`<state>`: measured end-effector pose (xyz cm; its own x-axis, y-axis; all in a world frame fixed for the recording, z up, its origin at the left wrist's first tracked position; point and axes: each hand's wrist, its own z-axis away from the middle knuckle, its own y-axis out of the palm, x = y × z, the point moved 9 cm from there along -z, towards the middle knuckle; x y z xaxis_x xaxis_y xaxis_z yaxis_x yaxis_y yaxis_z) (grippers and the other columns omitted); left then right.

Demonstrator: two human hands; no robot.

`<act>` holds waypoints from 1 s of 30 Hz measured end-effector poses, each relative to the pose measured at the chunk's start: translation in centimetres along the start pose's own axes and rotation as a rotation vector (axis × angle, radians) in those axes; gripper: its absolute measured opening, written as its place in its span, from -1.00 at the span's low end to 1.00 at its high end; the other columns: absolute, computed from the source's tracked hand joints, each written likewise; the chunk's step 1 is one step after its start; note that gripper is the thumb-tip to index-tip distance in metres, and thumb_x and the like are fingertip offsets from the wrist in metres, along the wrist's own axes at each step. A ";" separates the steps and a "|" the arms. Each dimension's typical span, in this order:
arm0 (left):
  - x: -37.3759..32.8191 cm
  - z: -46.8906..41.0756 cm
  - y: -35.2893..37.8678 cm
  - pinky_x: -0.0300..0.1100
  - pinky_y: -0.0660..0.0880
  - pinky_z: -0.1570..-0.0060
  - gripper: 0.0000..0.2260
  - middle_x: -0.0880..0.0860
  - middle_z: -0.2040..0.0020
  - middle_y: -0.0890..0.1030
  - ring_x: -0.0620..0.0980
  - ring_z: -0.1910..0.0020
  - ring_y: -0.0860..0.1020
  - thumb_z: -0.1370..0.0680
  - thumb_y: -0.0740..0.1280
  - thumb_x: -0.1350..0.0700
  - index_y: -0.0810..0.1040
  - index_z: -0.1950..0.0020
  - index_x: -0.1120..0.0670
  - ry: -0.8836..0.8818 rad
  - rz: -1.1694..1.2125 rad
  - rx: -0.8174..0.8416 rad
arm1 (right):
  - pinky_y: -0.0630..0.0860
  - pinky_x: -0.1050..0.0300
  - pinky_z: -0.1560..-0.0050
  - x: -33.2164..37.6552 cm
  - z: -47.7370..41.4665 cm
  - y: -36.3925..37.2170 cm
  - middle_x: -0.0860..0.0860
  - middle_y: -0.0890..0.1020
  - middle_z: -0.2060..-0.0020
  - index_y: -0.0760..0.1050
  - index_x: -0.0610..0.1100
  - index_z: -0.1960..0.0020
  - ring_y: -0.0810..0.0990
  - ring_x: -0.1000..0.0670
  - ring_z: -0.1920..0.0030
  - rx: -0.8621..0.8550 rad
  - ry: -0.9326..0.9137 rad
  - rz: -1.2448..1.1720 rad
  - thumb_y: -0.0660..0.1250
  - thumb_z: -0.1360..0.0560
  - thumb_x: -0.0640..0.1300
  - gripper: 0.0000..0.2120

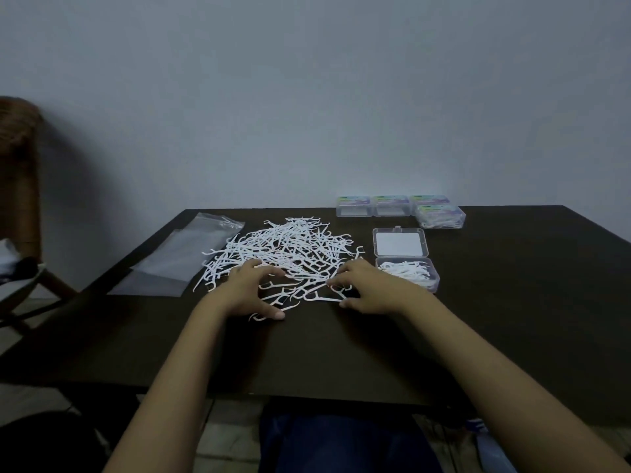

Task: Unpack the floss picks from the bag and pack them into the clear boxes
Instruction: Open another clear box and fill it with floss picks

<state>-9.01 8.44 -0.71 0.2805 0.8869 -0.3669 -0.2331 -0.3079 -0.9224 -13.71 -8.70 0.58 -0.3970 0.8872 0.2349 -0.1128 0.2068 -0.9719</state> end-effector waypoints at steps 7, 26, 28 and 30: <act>-0.1 -1.9 0.0 0.15 0.13 -0.41 -0.41 0.03 -0.51 0.13 0.07 -0.49 0.08 -0.34 0.51 -0.03 0.39 -0.32 -0.18 0.096 0.074 -0.132 | 0.13 -0.04 -0.45 -2.2 -3.8 0.4 -0.11 0.20 -0.46 0.08 -0.02 -0.51 0.14 -0.10 -0.46 0.111 0.107 0.068 0.25 -0.55 -0.12 -0.41; -5.7 -2.1 -0.8 -0.09 0.22 -0.18 -0.83 -0.04 -0.04 0.63 -0.05 -0.12 0.52 -0.55 0.29 0.00 0.61 -0.08 -0.03 0.125 -0.177 -0.348 | 0.32 0.07 -0.17 -0.8 -4.7 -1.8 -0.07 0.63 0.02 0.57 -0.17 0.01 0.54 -0.07 -0.06 -0.143 0.085 0.257 0.22 -0.54 -0.13 -0.82; -5.7 -1.8 -1.1 -0.09 0.23 -0.17 -0.86 -0.05 -0.01 0.64 -0.04 -0.08 0.53 -0.53 0.32 0.05 0.62 -0.03 0.00 0.136 -0.133 -0.353 | 0.33 0.08 -0.13 -1.0 -4.5 -2.2 -0.09 0.63 0.05 0.57 -0.19 0.05 0.54 -0.08 -0.03 -0.152 0.090 0.208 0.23 -0.54 -0.14 -0.82; -5.6 -1.6 -1.4 -0.09 0.29 -0.17 -0.90 -0.04 0.05 0.65 -0.03 -0.01 0.54 -0.49 0.37 0.09 0.62 0.02 0.02 0.156 -0.052 -0.353 | 0.37 0.12 -0.01 -1.3 -4.3 -2.6 -0.12 0.65 0.13 0.59 -0.23 0.10 0.56 -0.09 0.07 -0.156 0.104 0.137 0.26 -0.53 -0.15 -0.82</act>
<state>-8.80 3.37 2.48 0.4282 0.8499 -0.3072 0.1123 -0.3873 -0.9151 -9.00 -8.65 2.70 -0.3018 0.9475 0.1056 0.0806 0.1357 -0.9875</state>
